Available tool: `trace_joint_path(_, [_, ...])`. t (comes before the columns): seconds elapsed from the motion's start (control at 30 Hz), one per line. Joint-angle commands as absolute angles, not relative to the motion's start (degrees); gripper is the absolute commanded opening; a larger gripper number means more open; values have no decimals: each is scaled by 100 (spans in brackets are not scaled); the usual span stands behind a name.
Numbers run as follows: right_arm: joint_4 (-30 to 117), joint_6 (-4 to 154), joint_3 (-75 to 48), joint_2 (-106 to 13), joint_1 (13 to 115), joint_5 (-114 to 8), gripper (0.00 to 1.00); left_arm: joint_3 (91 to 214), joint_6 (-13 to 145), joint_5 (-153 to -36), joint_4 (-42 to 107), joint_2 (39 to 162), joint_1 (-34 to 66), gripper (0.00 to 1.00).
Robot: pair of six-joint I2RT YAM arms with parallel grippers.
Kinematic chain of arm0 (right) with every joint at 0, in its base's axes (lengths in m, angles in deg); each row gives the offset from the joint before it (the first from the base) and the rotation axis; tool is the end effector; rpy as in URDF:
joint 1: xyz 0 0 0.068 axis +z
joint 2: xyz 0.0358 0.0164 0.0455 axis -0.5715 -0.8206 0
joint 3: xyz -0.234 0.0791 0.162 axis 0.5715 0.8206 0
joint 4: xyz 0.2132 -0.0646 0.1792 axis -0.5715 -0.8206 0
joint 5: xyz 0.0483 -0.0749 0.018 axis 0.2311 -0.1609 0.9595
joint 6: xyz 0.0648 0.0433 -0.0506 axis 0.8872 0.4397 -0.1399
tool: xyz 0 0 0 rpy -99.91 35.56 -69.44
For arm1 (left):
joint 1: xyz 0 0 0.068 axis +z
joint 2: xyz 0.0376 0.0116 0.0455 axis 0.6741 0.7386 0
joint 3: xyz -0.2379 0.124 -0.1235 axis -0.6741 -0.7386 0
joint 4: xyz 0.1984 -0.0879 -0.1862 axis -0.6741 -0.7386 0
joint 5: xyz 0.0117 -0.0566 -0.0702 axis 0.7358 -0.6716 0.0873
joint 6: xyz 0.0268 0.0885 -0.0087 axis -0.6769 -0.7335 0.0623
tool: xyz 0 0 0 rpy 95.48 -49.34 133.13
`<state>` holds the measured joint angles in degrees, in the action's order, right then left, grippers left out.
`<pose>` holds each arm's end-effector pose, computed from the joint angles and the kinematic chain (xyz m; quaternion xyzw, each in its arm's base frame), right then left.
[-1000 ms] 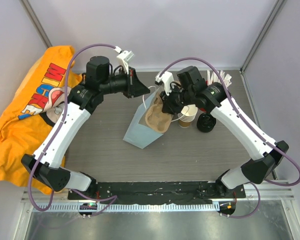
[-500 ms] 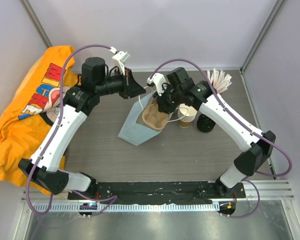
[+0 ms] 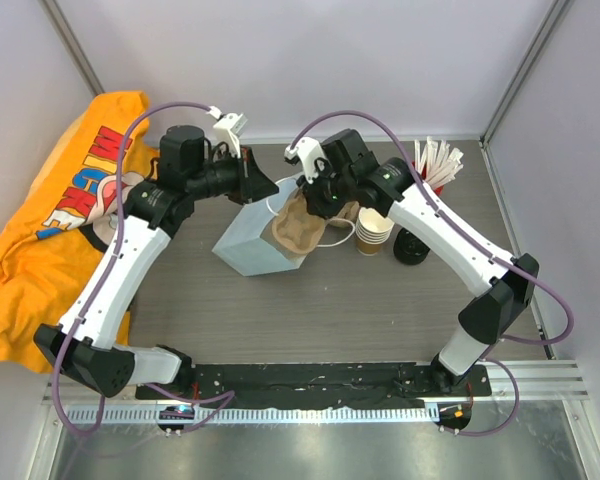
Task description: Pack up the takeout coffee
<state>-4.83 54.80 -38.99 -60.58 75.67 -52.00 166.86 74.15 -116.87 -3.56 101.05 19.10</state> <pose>0.3120 0.2853 0.3819 -0.4428 0.8000 0.1580 0.3727 0.2932 -0.1722 0.4466 0.1708 0.7984 -0.3991 0.4172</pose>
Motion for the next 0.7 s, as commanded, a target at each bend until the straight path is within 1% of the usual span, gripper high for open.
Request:
trace_joint_path(0.0, [-3,5716,-4270,-6085,7590,-5318,21,16744,7707,-11718,-109,9973,2006,4])
trace_joint_path(0.17, [243,5839,-4208,-6173,7590,-5300,21,16771,8278,-12008,207,10025,2182,3])
trace_joint_path(0.37, [358,5918,-4226,-6349,7590,-5264,21,16858,8507,-12157,321,10087,2200,2])
trace_joint_path(0.67, [630,5795,-3927,-6077,7581,-5379,21,16823,9421,-12930,971,10236,2208,2])
